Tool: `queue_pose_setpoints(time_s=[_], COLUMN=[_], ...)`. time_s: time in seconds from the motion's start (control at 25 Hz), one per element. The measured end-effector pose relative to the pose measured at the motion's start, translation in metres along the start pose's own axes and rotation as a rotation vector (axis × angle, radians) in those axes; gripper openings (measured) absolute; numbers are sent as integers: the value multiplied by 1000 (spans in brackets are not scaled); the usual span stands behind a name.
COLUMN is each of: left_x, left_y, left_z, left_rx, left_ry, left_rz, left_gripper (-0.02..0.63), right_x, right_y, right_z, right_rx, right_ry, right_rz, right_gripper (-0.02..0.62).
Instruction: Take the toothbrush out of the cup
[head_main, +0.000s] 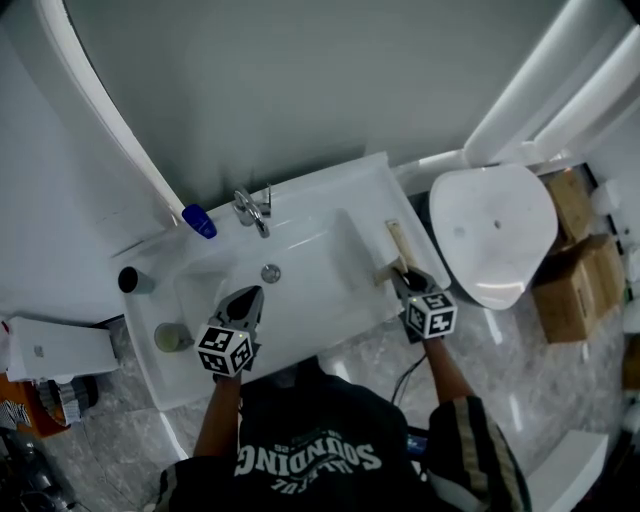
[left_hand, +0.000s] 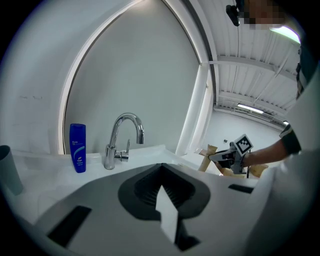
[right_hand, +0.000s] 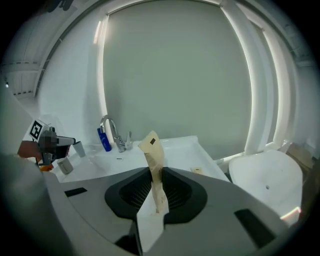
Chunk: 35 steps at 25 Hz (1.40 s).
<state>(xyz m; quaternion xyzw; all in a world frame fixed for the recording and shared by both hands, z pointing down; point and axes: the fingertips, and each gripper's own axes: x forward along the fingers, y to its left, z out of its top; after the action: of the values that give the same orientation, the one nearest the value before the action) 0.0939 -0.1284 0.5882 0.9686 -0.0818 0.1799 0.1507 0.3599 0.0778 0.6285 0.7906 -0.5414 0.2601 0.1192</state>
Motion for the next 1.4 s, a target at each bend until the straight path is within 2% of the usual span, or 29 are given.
queue_pose_setpoints(time_s=[0.16, 0.32, 0.52, 0.76, 1.16, 1.4], left_x=[5, 7, 6, 2, -14, -23], left_y=[-4, -6, -3, 5, 29, 47], left_z=[0, -1, -4, -8, -10, -11], left_rx=[-2, 1, -11, -27, -65, -85], left_ry=[1, 6, 7, 12, 8, 6], left_rz=[-10, -12, 2, 28, 112, 169], left_gripper=[0, -1, -1, 0, 0, 0], right_x=[-11, -14, -2, 25, 86, 116], right_y=[-28, -49, -55, -64, -78, -85], right_z=[-15, -32, -40, -26, -15, -35], right_rx=[-36, -20, -15, -10, -86, -46], right_ry=[64, 138, 211, 217, 325, 384], right_rz=[-46, -71, -76, -93, -82, -52], right_gripper=[66, 66, 64, 64, 63, 63])
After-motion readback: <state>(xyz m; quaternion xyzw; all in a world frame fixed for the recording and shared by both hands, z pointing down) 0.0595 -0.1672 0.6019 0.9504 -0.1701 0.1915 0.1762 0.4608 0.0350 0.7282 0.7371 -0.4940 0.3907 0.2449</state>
